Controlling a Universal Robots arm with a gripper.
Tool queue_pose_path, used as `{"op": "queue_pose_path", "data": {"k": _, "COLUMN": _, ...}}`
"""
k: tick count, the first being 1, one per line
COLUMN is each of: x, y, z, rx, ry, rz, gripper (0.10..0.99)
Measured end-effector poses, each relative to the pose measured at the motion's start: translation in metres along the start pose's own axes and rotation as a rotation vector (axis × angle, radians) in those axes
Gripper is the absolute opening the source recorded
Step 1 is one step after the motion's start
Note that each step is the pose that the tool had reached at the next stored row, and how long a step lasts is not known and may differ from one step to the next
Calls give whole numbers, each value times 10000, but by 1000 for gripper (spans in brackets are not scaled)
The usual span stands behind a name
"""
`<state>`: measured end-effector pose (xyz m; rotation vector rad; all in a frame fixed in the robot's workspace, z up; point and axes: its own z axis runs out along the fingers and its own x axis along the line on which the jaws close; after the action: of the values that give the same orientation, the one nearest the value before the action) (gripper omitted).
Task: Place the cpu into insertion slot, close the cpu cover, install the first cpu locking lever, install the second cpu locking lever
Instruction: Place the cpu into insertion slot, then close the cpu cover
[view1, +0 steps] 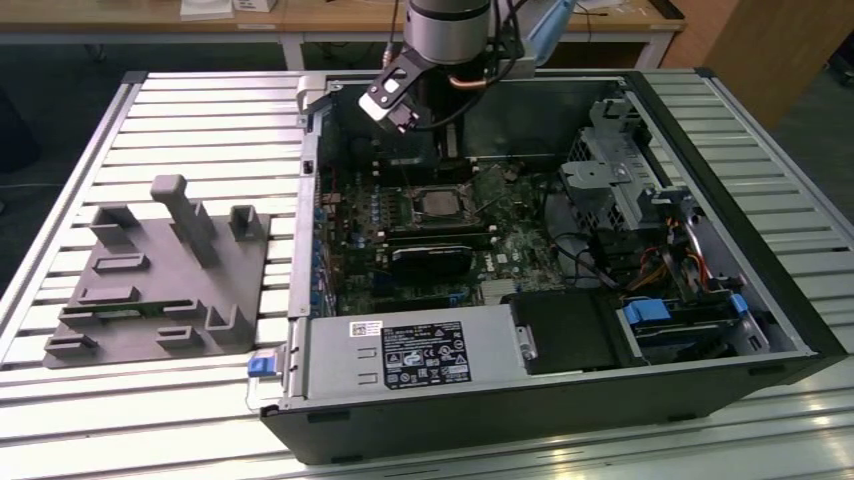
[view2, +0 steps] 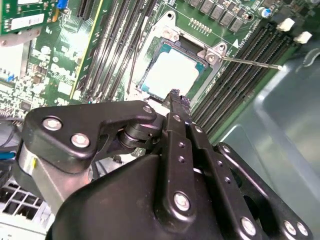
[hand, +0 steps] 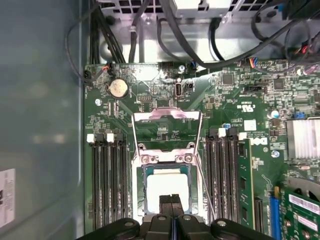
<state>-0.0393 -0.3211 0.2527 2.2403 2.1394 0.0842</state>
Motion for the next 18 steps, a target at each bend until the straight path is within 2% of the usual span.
{"op": "queue_pose_path", "data": {"k": 2, "x": 0, "y": 1, "z": -19, "rx": 0, "ry": -2, "rz": 0, "gripper": 106}}
{"op": "queue_pose_path", "data": {"k": 18, "x": 0, "y": 1, "z": -23, "rx": 0, "ry": -1, "rz": 1, "gripper": 106}}
